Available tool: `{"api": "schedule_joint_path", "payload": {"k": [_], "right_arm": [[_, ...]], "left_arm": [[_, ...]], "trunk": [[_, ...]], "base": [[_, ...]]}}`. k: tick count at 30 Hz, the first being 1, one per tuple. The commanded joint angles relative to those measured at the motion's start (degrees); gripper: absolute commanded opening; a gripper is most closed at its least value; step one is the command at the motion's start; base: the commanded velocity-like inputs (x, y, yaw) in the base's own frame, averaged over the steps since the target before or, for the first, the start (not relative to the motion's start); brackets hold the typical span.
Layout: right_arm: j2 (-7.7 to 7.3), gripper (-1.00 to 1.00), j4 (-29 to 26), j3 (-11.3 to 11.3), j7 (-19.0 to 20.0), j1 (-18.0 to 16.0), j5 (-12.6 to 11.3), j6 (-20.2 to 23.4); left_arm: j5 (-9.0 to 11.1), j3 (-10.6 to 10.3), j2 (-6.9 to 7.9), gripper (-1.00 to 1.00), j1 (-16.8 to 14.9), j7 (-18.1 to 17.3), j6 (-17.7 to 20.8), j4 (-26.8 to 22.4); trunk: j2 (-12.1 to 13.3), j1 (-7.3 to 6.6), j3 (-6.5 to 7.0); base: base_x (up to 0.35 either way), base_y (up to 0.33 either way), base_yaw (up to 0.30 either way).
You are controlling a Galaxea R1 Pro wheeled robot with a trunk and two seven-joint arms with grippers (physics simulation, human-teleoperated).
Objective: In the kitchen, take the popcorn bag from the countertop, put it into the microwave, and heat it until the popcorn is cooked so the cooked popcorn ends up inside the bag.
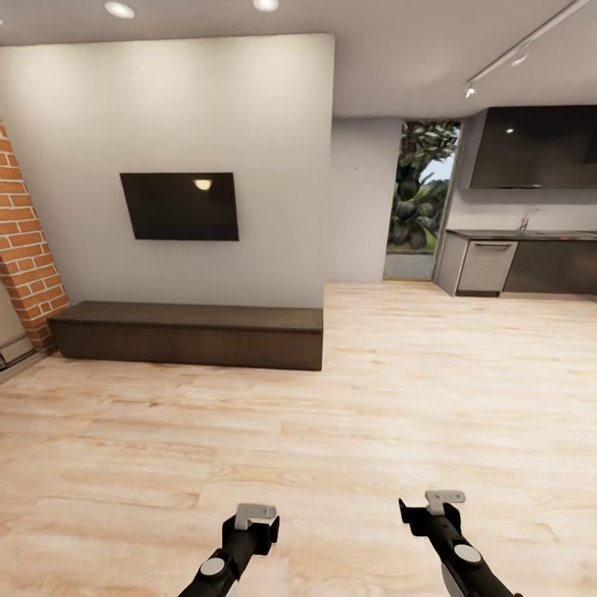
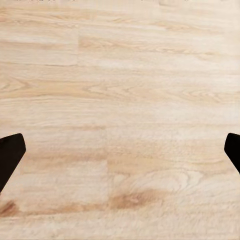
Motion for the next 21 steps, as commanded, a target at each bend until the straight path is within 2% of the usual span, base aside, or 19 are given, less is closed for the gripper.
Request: {"api": "schedule_joint_path", "payload": {"k": [1, 18, 21], "right_arm": [[0.00, 1.00, 0.1, 0.2, -0.1, 0.0, 0.0, -0.2], [0.01, 1.00, 0.1, 1.7, -0.2, 0.4, 0.0, -0.2], [0.01, 1.00, 0.1, 1.8, -0.2, 0.4, 0.0, -0.3]], "left_arm": [[0.0, -0.1, 0.00, 1.00, 0.0, 0.0, -0.2, 0.0], [0.1, -0.1, 0.00, 1.00, 0.0, 0.0, -0.2, 0.0], [0.2, -0.1, 0.00, 1.00, 0.0, 0.0, -0.2, 0.0]], "trunk": [[0.0, 0.03, -0.06], [0.0, 0.03, -0.06], [0.0, 0.03, -0.06]], "base": [[0.349, 0.000, 0.000], [0.349, 0.000, -0.001], [0.349, 0.000, -0.191]]}}
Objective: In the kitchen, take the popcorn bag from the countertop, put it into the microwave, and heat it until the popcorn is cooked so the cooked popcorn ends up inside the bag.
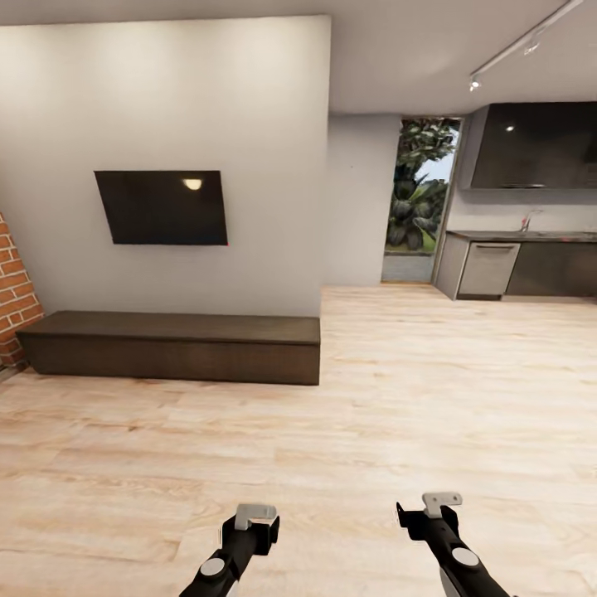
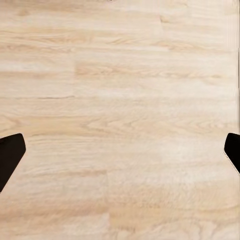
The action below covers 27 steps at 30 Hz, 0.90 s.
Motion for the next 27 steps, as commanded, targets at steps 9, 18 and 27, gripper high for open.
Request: {"api": "schedule_joint_path", "payload": {"k": [9, 18, 27], "right_arm": [[-0.03, 1.00, 0.0, 0.3, -0.1, 0.0, 0.0, -0.2], [-0.03, 1.00, 0.1, 0.3, -0.1, 0.0, 0.0, -0.2], [-0.03, 1.00, 0.1, 0.3, -0.1, 0.0, 0.0, -0.2]], "left_arm": [[0.1, 0.0, 0.00, 1.00, 0.0, 0.0, -0.2, 0.0], [0.1, 0.0, 0.00, 1.00, 0.0, 0.0, -0.2, 0.0], [0.1, 0.0, 0.00, 1.00, 0.0, 0.0, -0.2, 0.0]], "trunk": [[0.0, 0.03, -0.06], [0.0, 0.03, -0.06], [0.0, 0.03, -0.06]], "base": [[0.349, 0.000, -0.292], [0.349, 0.000, -0.300], [0.349, 0.000, -0.300]]}}
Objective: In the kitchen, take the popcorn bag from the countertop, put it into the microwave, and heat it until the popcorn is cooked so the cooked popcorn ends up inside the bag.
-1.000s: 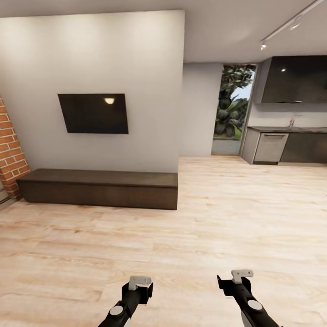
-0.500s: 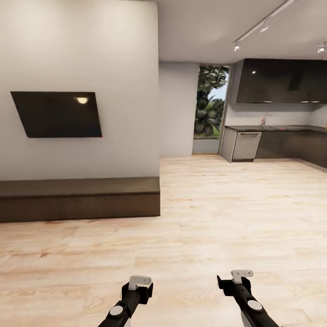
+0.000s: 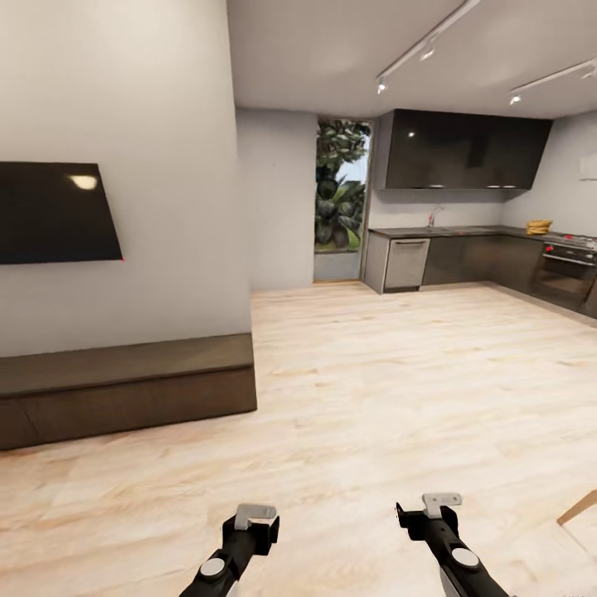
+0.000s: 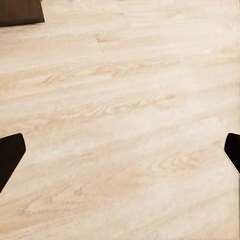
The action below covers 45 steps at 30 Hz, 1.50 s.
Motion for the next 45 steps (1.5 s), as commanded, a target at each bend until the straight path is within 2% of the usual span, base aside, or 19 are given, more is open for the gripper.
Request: {"api": "schedule_joint_path", "payload": {"k": [1, 40, 45], "right_arm": [[-0.03, 1.00, 0.0, 0.2, -0.2, 0.0, 0.0, -0.2], [-0.03, 1.00, 0.1, 0.3, -0.1, 0.0, 0.0, -0.2], [-0.03, 1.00, 0.1, 1.5, -0.2, 0.0, 0.0, -0.2]], "left_arm": [[0.0, 0.0, 0.00, 1.00, 0.0, 0.0, -0.2, 0.0], [0.0, 0.0, 0.00, 1.00, -0.1, 0.0, -0.2, 0.0], [0.0, 0.0, 0.00, 1.00, 0.0, 0.0, -0.2, 0.0]], "trunk": [[0.0, 0.03, -0.06], [0.0, 0.03, -0.06], [0.0, 0.03, -0.06]], "base": [[0.349, 0.000, -0.300], [0.349, -0.004, -0.298], [0.349, -0.074, -0.059]]}}
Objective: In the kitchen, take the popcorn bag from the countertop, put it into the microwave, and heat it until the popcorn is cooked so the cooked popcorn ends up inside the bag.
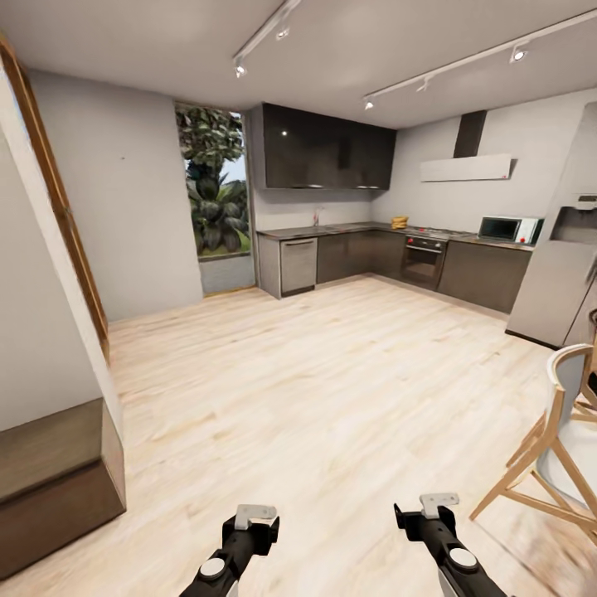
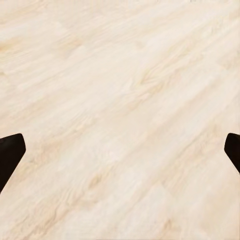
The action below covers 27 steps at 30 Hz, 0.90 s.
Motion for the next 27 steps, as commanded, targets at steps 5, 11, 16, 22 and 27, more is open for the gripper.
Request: {"api": "schedule_joint_path", "payload": {"k": [5, 11, 16, 22, 27], "right_arm": [[-0.07, 1.00, 0.0, 0.7, -0.2, 0.0, 0.0, -0.2], [-0.07, 1.00, 0.0, 0.7, -0.2, 0.0, 0.0, -0.2], [-0.05, 1.00, 0.0, 0.7, -0.2, 0.0, 0.0, -0.2], [-0.06, 1.00, 0.0, 0.8, -0.2, 0.0, 0.0, -0.2], [-0.05, 1.00, 0.0, 0.8, -0.2, 0.0, 0.0, -0.2]], "left_arm": [[0.1, -0.1, 0.00, 1.00, 0.0, 0.0, -0.2, 0.0], [0.1, 0.0, 0.00, 1.00, 0.0, 0.0, -0.2, 0.0], [0.1, 0.0, 0.00, 1.00, 0.0, 0.0, -0.2, 0.0], [0.0, -0.1, 0.00, 1.00, 0.0, 0.0, -0.2, 0.0], [0.0, -0.1, 0.00, 1.00, 0.0, 0.0, -0.2, 0.0]], "trunk": [[0.0, 0.03, -0.06], [0.0, 0.03, -0.06], [0.0, 0.03, -0.06], [0.0, 0.03, -0.06], [0.0, 0.03, -0.06]], "base": [[0.349, -0.027, -0.003], [0.349, -0.002, 0.000], [0.349, 0.000, 0.000], [0.349, 0.000, 0.000], [0.349, 0.000, 0.000]]}}
